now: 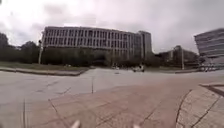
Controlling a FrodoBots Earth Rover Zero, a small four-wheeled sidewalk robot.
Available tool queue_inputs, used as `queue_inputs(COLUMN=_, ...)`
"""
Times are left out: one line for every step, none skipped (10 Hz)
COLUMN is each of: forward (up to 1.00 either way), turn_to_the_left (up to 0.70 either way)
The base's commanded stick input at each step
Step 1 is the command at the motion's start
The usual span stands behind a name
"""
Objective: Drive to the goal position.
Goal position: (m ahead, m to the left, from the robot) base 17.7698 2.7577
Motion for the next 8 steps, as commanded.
queue_inputs(forward=0.70, turn_to_the_left=0.00)
queue_inputs(forward=0.70, turn_to_the_left=0.00)
queue_inputs(forward=0.70, turn_to_the_left=0.00)
queue_inputs(forward=0.70, turn_to_the_left=0.00)
queue_inputs(forward=0.70, turn_to_the_left=0.00)
queue_inputs(forward=0.70, turn_to_the_left=0.00)
queue_inputs(forward=0.70, turn_to_the_left=0.00)
queue_inputs(forward=0.70, turn_to_the_left=0.00)
